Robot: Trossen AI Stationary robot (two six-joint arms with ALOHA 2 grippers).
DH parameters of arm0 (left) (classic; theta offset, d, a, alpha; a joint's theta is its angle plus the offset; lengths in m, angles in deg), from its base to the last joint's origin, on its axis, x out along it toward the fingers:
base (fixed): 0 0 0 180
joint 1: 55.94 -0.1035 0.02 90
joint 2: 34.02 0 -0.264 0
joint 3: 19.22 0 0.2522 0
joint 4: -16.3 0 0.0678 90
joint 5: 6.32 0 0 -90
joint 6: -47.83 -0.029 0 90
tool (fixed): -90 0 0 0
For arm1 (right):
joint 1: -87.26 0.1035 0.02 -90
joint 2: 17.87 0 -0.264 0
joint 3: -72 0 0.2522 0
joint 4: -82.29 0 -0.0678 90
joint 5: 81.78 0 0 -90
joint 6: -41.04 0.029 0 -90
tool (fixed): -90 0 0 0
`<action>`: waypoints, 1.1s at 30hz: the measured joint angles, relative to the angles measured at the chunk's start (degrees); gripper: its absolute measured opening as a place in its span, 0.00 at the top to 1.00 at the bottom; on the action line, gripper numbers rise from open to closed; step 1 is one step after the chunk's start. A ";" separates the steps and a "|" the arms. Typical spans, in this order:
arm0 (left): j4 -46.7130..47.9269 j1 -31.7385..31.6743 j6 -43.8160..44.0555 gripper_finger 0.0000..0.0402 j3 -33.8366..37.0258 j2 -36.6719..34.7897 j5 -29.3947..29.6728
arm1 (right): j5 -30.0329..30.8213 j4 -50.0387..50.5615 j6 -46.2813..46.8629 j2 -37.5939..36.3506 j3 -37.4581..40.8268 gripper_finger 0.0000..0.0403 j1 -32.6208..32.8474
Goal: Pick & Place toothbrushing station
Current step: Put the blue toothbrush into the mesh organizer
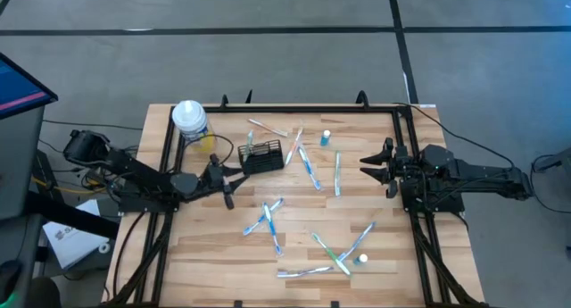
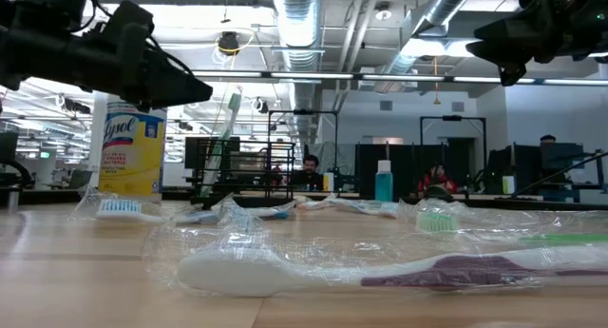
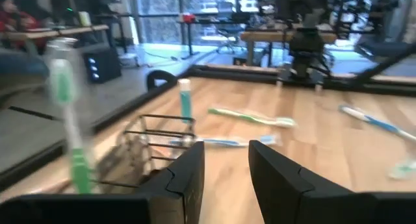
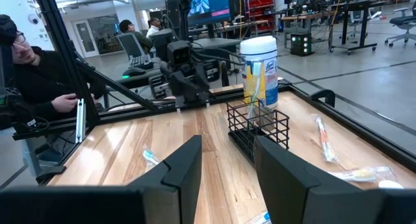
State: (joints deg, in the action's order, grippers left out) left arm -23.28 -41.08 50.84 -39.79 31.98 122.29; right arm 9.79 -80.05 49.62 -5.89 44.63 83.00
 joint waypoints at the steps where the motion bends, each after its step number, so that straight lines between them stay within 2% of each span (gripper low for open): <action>1: 1.91 0.85 0.28 0.72 -0.90 0.00 0.00 | 0.00 0.00 0.00 0.02 0.00 0.67 0.02; 9: 23.89 7.64 0.91 0.72 -11.20 0.02 -1.29 | 0.00 0.00 0.00 0.00 0.00 0.67 0.02; 15: 30.96 10.83 0.04 0.72 -17.18 0.04 -5.04 | 0.00 0.00 0.00 0.01 -0.01 0.67 0.00; 20: 36.98 11.10 -0.07 0.72 -21.97 1.66 -7.52 | 0.00 -0.03 0.00 0.00 -0.02 0.67 0.01; 27: 47.30 11.07 -0.37 0.72 -31.30 8.83 -10.81 | 0.00 -0.06 0.00 0.00 -0.02 0.67 0.02; 33: 52.83 11.05 -4.83 0.72 -41.32 17.53 -15.36 | 0.00 0.02 0.00 0.02 -0.02 0.67 0.02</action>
State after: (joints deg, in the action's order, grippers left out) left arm 29.55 -30.03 46.01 -81.11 49.51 106.93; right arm 9.79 -80.03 49.62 -5.86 44.61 83.01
